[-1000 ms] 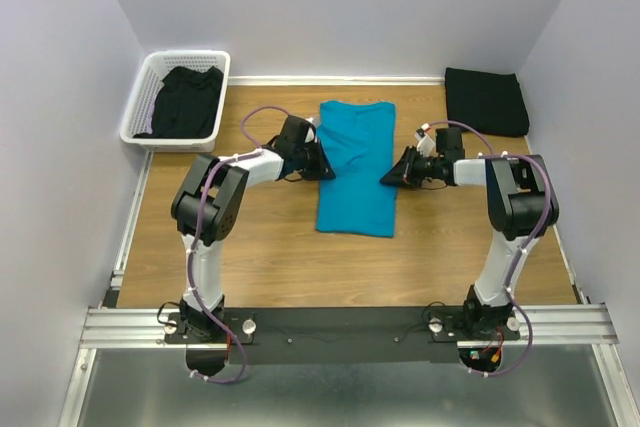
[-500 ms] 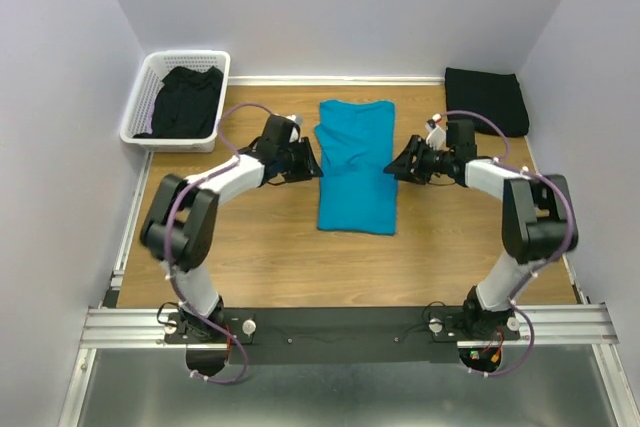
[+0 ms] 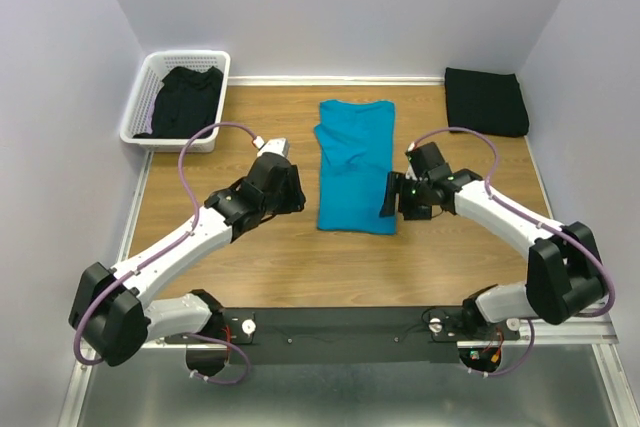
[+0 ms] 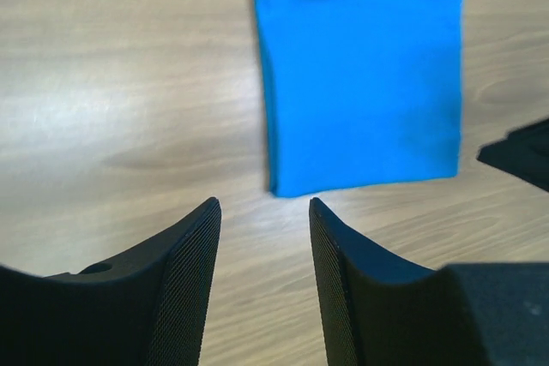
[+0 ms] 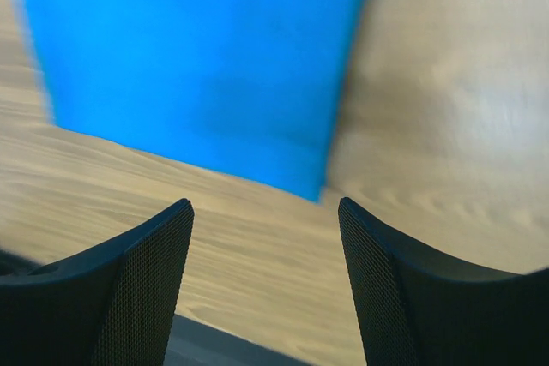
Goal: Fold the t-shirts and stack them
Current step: Fold the tshirt
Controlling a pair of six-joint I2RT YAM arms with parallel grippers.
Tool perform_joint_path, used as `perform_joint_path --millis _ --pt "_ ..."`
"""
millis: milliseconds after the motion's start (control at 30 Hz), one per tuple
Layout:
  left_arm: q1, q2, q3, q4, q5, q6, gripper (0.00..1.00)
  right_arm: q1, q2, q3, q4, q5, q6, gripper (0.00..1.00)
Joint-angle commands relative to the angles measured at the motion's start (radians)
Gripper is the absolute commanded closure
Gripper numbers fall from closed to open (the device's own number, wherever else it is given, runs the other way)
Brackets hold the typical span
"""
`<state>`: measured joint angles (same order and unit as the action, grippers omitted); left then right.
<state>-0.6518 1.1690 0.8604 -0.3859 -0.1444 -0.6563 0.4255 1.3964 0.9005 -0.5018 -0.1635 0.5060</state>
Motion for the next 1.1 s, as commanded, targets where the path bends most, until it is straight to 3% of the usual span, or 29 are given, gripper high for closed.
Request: perform_joint_path --millis 0,167,567,1067 --pt "-0.031 0.006 -0.043 -0.087 -0.095 -0.051 0.45 0.050 -0.005 -0.046 -0.149 0.194 0.066 0.24" --pt "-0.072 0.073 -0.035 -0.056 -0.063 -0.066 0.43 0.117 0.094 -0.032 -0.114 0.222 0.091 0.33" --pt "-0.092 0.173 0.014 -0.024 -0.034 -0.055 0.43 0.134 0.167 -0.018 -0.050 0.229 0.097 0.50" --pt "-0.100 0.256 0.040 -0.004 -0.020 -0.052 0.41 0.134 0.156 0.014 -0.052 0.249 0.121 0.51"
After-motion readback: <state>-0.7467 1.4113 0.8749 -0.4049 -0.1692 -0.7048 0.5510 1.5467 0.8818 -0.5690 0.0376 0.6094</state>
